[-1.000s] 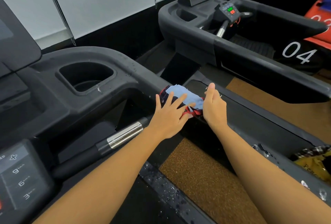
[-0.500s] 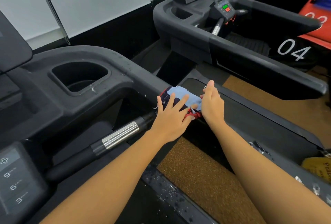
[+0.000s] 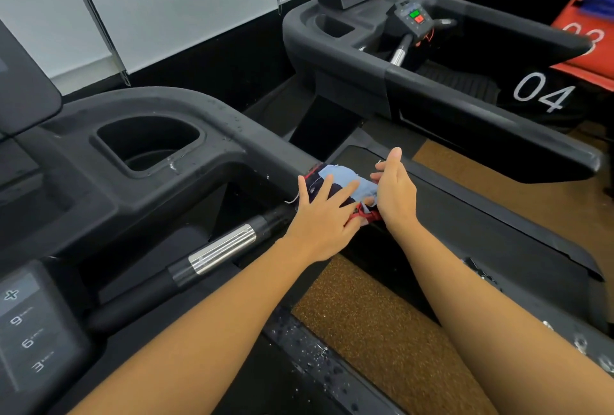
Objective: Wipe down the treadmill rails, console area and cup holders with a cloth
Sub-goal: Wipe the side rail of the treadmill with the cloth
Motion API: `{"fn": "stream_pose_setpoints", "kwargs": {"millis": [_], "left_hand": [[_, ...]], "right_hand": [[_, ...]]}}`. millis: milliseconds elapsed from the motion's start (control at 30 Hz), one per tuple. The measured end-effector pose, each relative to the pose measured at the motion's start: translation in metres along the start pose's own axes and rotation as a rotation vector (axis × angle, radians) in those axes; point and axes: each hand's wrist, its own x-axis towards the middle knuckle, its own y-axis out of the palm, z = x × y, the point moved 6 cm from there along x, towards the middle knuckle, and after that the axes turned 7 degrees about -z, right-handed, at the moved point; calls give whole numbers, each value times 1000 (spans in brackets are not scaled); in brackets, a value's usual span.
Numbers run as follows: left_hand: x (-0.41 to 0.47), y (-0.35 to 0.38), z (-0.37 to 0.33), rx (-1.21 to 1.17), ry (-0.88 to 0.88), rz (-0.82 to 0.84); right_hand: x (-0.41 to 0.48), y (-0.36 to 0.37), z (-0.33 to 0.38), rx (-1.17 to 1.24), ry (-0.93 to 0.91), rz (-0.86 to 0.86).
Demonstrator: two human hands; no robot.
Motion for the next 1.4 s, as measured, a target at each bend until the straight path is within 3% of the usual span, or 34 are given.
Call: {"fn": "stream_pose_setpoints", "kwargs": {"millis": [367,400,467,533,667,800,900,967,1100,1167,1267,1400], "left_hand": [[2,-20,-9,66,-37,197],[-2,-24,-9,-27,-70,202],[-6,-38,-4,-452,-297,159],[-4,-54,9,-795,-538,3],[3,-74,23,-1237,-760,-182],[-1,-71,6,-1731,-772,-75],[-4,-68,-8,-1949,-674,104],[-4,-63,-1,-1869,-671,100],[-17,-50,47,-1179,-721,-170],[-37,-36,75,-866,-798,-259],[-60,-13,94,-391,-748,-168],[-59,-6,94,-92,-554,-168]], "right_hand": [[6,-7,0,103,119,78],[6,-11,0,124,121,71],[4,-19,0,178,131,46],[0,-25,3,232,137,12],[-24,-30,25,272,-73,-2],[-59,-8,47,306,-327,261],[-66,-4,51,287,-347,335],[-65,-8,50,265,-349,328],[-48,-25,41,-77,-506,145],[-43,-21,25,-362,-585,177],[-52,2,-8,-949,-769,205],[-53,20,-12,-1018,-856,36]]}}
